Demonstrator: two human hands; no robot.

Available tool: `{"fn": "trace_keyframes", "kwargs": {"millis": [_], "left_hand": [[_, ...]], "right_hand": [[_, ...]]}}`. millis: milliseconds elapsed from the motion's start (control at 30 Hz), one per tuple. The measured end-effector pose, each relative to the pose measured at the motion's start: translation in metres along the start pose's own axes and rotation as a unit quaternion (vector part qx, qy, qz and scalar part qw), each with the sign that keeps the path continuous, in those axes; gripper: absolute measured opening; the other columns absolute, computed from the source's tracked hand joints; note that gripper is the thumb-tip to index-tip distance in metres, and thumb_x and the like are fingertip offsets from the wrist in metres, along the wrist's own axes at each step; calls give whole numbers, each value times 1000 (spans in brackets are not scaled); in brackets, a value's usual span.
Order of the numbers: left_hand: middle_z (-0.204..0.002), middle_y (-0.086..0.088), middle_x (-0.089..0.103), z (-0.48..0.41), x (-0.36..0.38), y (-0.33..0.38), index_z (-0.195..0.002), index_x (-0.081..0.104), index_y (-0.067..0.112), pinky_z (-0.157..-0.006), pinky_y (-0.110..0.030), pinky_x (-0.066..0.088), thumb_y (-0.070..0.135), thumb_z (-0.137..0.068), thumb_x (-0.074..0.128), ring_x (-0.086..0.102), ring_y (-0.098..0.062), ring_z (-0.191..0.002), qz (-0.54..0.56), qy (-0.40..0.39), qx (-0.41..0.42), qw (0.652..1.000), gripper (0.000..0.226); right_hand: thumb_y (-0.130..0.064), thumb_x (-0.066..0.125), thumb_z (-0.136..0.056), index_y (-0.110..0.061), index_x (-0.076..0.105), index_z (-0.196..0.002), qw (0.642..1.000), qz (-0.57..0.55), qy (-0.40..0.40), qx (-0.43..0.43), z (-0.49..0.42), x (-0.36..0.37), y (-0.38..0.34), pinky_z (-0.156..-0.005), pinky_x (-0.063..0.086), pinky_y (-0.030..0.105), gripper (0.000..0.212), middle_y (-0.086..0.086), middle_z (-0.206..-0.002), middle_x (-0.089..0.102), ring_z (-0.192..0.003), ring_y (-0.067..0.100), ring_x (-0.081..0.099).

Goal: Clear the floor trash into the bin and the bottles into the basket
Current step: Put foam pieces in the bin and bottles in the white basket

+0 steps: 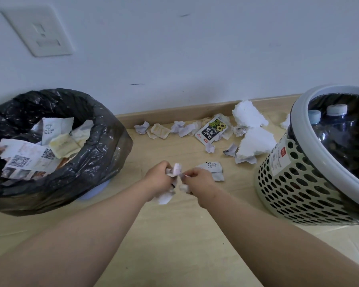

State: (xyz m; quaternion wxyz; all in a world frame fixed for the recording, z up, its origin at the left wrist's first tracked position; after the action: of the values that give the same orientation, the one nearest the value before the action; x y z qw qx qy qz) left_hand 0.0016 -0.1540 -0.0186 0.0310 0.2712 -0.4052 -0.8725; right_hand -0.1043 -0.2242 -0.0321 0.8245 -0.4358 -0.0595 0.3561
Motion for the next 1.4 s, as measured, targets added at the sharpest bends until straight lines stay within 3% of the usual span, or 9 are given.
{"fn": "trace_keyframes", "kwargs": {"millis": [167,433,533,667,867,1033,1133,1300,1400], "left_hand": [[-97,-1,62,2,-40,24,-93,52,25,-81,-34,50,18,-89,61,61,-22,-91,142,62,17,988,11],[-97,-5,63,19,-109,84,-95,53,18,-80,-34,50,12,-87,59,62,-22,-85,251,171,107,947,11],[-80,7,55,29,-126,89,-91,49,20,-63,-24,44,16,-88,58,54,-12,-72,230,266,126,928,11],[-79,15,49,40,-146,81,-101,45,19,-62,-21,40,17,-91,55,50,-5,-72,240,353,118,897,15],[-82,9,55,60,-177,49,-97,45,23,-77,-35,49,14,-86,56,58,-19,-82,269,422,93,860,18],[-88,0,55,74,-196,24,-101,46,19,-66,-30,46,5,-85,53,56,-16,-75,330,446,63,829,22],[-95,-12,57,69,-215,6,-104,50,10,-61,-31,45,3,-82,52,55,-23,-75,357,451,18,818,23],[-91,-12,54,67,-235,-18,-108,52,7,-64,-31,41,7,-85,51,49,-23,-73,330,416,-68,845,24],[-94,-14,53,67,-240,-22,-102,54,7,-67,-33,41,9,-84,56,49,-25,-78,303,391,-68,866,18]], "right_hand": [[-2,57,-90,-10,57,-80,986,-168,-5,-5,9,16,-46,-53,47,21,13,7,-73,56,-62,15,53],[-6,62,-89,-12,59,-79,938,-344,-20,-45,26,47,-134,-56,45,25,11,8,-72,60,-59,16,54],[-11,63,-89,-15,56,-74,936,-345,31,-70,33,60,-158,-58,46,28,16,6,-72,60,-62,18,55],[-13,63,-87,-21,57,-71,944,-300,75,-115,44,84,-172,-80,53,37,19,6,-83,66,-76,21,59],[-13,62,-87,-23,57,-71,955,-257,20,-148,67,137,-176,-84,54,36,19,2,-81,65,-80,21,62],[-12,58,-90,-21,58,-74,961,-242,-33,-132,84,177,-174,-85,55,38,18,4,-85,67,-85,22,64],[-9,50,-93,-16,60,-91,964,-229,-72,-110,87,190,-175,-88,51,34,12,3,-95,65,-90,19,61],[0,34,-96,-11,44,-138,973,-191,-122,-38,83,198,-176,-83,41,24,45,9,-134,52,-110,21,51],[-1,34,-98,-11,42,-139,964,-225,-144,8,80,198,-178,-72,38,25,43,14,-116,59,-89,17,51]]}}
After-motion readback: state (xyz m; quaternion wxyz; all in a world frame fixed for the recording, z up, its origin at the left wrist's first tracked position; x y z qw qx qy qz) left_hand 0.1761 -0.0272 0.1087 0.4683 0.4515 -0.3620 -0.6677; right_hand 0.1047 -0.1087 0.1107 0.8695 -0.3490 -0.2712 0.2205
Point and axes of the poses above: each hand's wrist, its own z-axis away from the middle knuckle, its own x-axis out of the palm, y = z × x, the point moved 3 cm from there along -z, towards the middle knuckle
